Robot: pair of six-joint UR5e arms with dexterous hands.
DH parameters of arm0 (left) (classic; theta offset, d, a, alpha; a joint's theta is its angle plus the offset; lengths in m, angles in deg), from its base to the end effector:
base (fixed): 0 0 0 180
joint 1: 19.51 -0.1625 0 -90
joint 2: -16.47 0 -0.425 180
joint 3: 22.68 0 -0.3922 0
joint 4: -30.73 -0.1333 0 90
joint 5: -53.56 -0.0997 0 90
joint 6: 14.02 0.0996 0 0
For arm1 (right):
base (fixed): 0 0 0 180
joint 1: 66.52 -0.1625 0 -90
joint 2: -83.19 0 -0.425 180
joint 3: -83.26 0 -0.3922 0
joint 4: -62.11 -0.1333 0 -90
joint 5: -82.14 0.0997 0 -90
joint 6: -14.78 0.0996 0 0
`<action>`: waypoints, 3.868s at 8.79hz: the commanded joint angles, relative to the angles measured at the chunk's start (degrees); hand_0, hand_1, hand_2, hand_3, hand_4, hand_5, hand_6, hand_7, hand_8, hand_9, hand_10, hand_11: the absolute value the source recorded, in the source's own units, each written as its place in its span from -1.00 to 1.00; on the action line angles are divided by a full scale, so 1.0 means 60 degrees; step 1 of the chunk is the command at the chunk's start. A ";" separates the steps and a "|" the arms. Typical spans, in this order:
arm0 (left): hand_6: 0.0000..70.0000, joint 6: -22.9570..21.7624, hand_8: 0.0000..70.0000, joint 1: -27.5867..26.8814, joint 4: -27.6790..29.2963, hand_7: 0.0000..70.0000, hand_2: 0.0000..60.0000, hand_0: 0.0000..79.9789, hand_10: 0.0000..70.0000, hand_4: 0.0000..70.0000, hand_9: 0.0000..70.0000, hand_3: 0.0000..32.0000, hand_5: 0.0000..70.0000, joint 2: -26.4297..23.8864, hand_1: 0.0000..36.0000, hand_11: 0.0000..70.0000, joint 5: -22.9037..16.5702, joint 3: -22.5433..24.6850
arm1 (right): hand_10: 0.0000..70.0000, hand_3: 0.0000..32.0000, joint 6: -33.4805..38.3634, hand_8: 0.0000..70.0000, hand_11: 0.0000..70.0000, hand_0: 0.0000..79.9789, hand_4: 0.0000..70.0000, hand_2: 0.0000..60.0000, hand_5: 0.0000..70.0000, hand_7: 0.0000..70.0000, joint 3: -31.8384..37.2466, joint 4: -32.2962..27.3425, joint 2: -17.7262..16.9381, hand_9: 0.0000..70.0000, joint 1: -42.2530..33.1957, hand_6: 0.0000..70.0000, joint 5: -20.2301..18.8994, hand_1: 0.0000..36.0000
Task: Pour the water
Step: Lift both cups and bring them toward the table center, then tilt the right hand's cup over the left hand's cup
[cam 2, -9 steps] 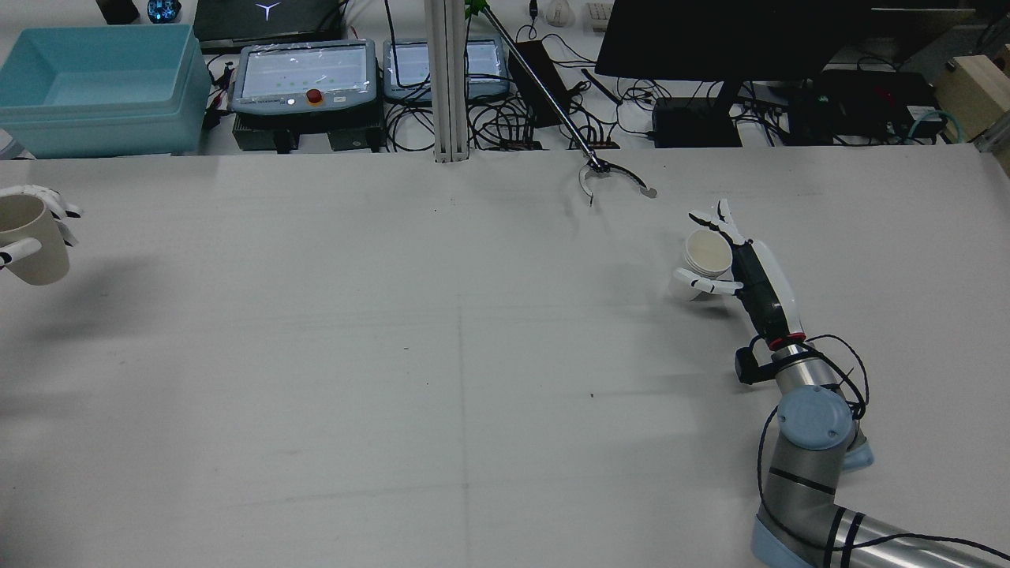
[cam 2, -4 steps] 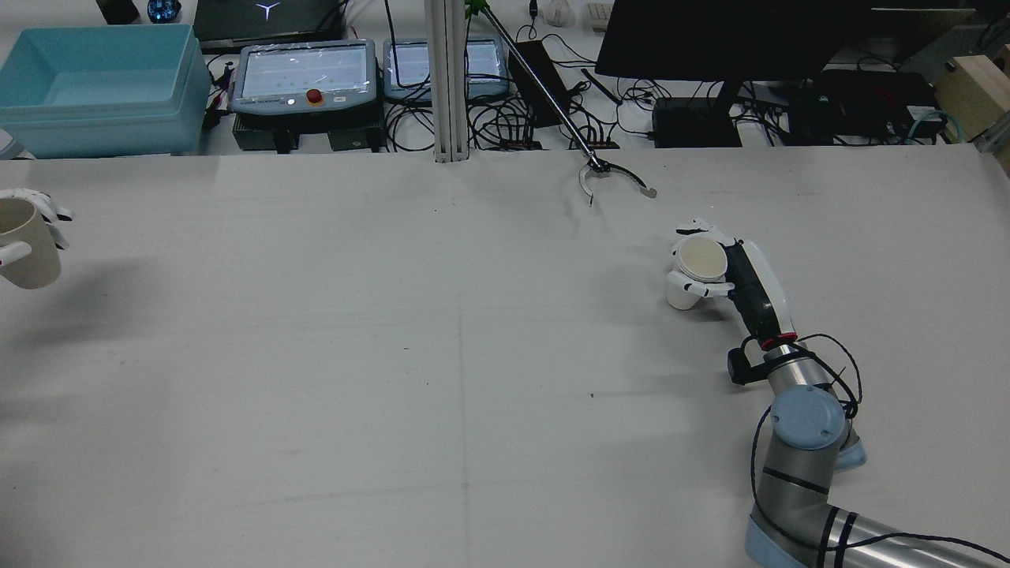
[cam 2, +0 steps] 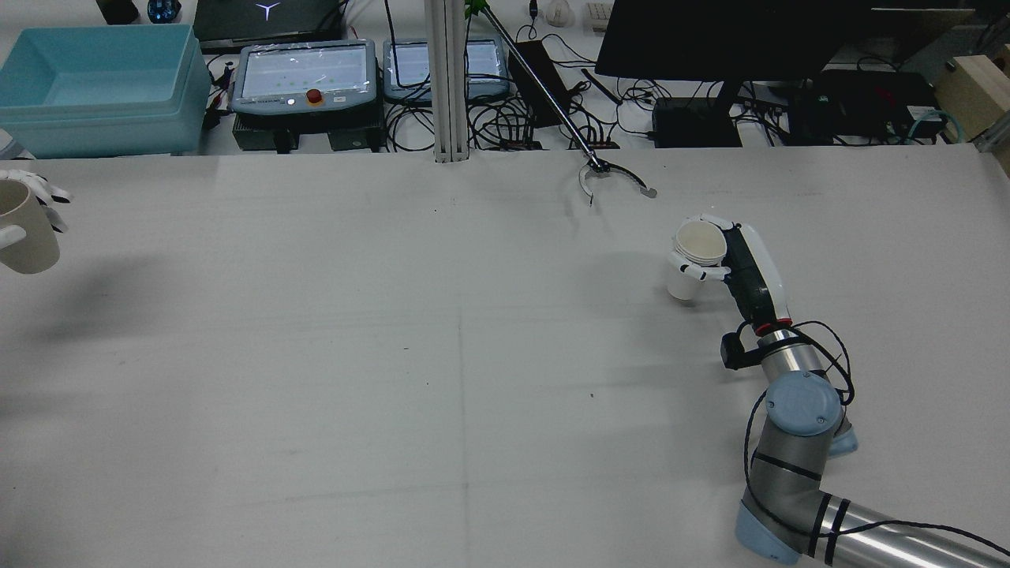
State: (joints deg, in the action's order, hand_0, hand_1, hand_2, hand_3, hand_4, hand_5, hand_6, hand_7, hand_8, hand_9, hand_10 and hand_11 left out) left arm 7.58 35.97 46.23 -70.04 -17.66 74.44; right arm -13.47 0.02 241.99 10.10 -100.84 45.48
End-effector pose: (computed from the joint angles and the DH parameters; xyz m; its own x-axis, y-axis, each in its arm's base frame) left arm 0.1399 -0.4952 0.6252 -0.9539 -0.1664 -0.2497 0.1779 0.3563 -0.9173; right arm -0.3638 -0.5065 0.5875 -0.9405 -0.0052 0.3398 -0.3382 0.1113 -0.9345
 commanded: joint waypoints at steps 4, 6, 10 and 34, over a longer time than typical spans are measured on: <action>-0.26 0.0982 -0.34 -0.0427 -0.2035 0.71 1.00 -0.07 -0.17 0.34 0.09 -1.00 0.48 -0.2389 0.37 0.21 -0.1662 0.1581 | -0.03 -1.00 -0.1953 0.09 0.41 0.15 -0.73 1.00 1.00 1.00 -0.3055 0.0371 -0.0050 0.36 -0.1791 0.68 -0.1241 0.34; -0.27 0.1204 -0.34 -0.0864 -0.2959 0.70 1.00 -0.07 -0.17 0.33 0.09 -1.00 0.47 -0.3696 0.36 0.21 -0.2002 0.1567 | 0.17 -1.00 -0.2773 0.23 0.68 0.20 -0.81 1.00 1.00 1.00 -0.3891 0.0401 0.0008 0.51 -0.2013 0.82 -0.1258 0.78; -0.28 0.1702 -0.35 -0.2140 -0.3533 0.68 1.00 -0.10 -0.17 0.32 0.07 -1.00 0.47 -0.4754 0.37 0.20 -0.2002 0.1538 | 0.41 -1.00 -0.6447 0.32 1.00 0.34 -0.49 1.00 1.00 1.00 -0.5678 0.0401 0.0375 0.54 -0.1985 0.99 -0.1975 1.00; -0.31 0.2160 -0.32 -0.3264 -0.3784 0.59 1.00 -0.37 -0.11 0.29 0.12 -1.00 0.37 -0.6119 0.11 0.28 -0.2119 0.0571 | 0.22 -1.00 -1.1070 0.17 0.77 0.60 1.00 1.00 1.00 0.99 -0.7921 0.3550 0.1227 0.44 0.0039 0.98 -0.4585 1.00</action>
State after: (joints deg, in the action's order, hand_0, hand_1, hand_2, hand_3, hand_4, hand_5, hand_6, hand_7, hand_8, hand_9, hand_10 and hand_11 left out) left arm 22.74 10.17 23.34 -107.39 -30.26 77.98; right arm -80.32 -45.73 263.18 19.03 -99.09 16.93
